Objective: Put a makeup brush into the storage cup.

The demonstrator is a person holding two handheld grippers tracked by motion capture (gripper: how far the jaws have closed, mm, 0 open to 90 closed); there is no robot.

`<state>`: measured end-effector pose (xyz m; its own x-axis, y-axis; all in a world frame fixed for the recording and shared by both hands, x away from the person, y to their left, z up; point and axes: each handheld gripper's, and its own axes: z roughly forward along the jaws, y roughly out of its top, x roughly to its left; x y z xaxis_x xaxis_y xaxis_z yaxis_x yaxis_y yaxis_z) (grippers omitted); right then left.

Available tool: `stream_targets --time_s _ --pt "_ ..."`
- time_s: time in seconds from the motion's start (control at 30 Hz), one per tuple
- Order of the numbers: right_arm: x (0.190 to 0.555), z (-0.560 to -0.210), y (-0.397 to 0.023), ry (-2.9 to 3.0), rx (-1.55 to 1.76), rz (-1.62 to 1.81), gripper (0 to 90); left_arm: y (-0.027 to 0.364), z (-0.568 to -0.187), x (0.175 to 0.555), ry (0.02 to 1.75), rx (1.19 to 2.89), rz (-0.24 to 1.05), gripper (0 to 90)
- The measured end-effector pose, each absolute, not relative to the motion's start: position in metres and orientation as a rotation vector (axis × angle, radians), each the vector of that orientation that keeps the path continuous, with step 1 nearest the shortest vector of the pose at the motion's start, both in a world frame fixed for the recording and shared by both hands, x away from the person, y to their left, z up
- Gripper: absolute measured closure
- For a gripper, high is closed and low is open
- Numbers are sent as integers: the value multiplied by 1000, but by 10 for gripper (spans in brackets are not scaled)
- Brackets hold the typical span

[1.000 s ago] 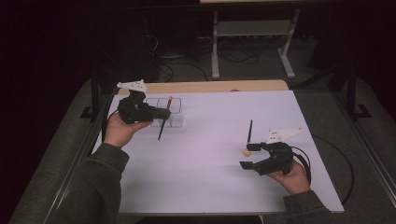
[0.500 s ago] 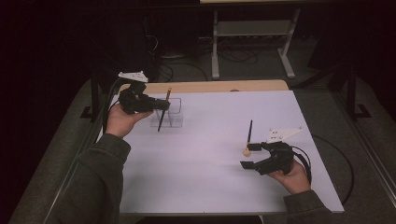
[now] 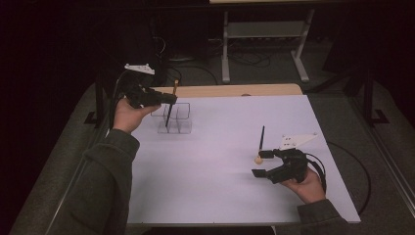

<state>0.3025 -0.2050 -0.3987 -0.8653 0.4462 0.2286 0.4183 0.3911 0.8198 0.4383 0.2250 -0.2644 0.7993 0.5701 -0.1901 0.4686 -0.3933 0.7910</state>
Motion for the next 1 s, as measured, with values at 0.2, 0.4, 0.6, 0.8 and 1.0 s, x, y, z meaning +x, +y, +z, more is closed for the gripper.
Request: stream_targets --time_s 0.2,0.4,0.6,0.8,1.0 --pt "303 -399 -204 2602 805 1515 215 223 -259 449 779 2037 154 834" --pt "304 -400 -205 2601 804 1524 215 220 -255 460 795 2039 171 833" --pt "305 -400 -207 2597 808 1531 214 219 -251 472 812 2027 186 834" --pt "305 -399 -210 2590 816 1531 215 220 -258 482 839 2031 189 833" --pt "306 -399 -213 2581 827 1531 215 219 -266 490 862 2033 199 832"
